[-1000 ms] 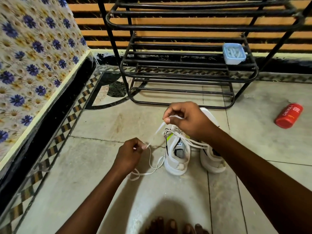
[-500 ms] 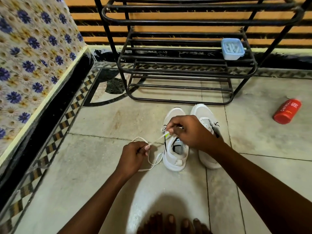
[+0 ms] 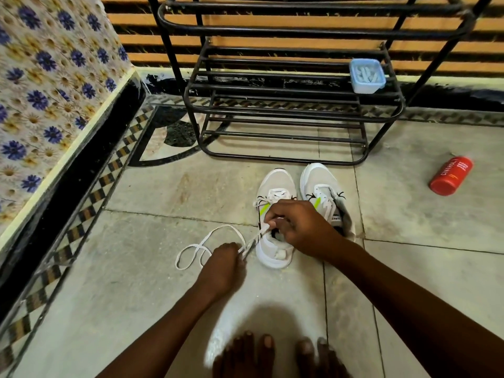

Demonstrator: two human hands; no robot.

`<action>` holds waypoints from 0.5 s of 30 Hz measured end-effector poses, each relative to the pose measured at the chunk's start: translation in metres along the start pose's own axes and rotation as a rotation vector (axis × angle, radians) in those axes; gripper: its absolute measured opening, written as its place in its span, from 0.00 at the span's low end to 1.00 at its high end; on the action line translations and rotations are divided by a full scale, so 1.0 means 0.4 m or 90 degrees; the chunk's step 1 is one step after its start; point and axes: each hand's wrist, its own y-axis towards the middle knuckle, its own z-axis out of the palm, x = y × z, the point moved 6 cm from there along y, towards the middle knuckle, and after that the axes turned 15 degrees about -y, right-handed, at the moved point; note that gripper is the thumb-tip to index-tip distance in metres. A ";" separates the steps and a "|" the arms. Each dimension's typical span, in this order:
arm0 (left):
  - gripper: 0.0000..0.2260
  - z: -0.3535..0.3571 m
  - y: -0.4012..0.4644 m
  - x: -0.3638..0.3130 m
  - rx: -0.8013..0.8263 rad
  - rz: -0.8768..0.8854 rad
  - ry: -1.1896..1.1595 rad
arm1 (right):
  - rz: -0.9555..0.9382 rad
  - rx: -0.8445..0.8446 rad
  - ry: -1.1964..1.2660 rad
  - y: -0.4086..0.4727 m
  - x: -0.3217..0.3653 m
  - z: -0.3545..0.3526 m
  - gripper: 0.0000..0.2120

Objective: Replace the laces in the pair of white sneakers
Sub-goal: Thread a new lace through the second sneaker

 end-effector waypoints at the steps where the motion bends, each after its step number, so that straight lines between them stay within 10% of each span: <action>1: 0.04 -0.018 -0.011 -0.015 0.008 -0.017 -0.038 | 0.011 -0.009 0.011 -0.008 -0.004 -0.011 0.08; 15: 0.07 -0.023 -0.154 -0.394 0.220 0.052 -0.466 | 0.087 -0.152 0.108 -0.126 -0.023 -0.203 0.05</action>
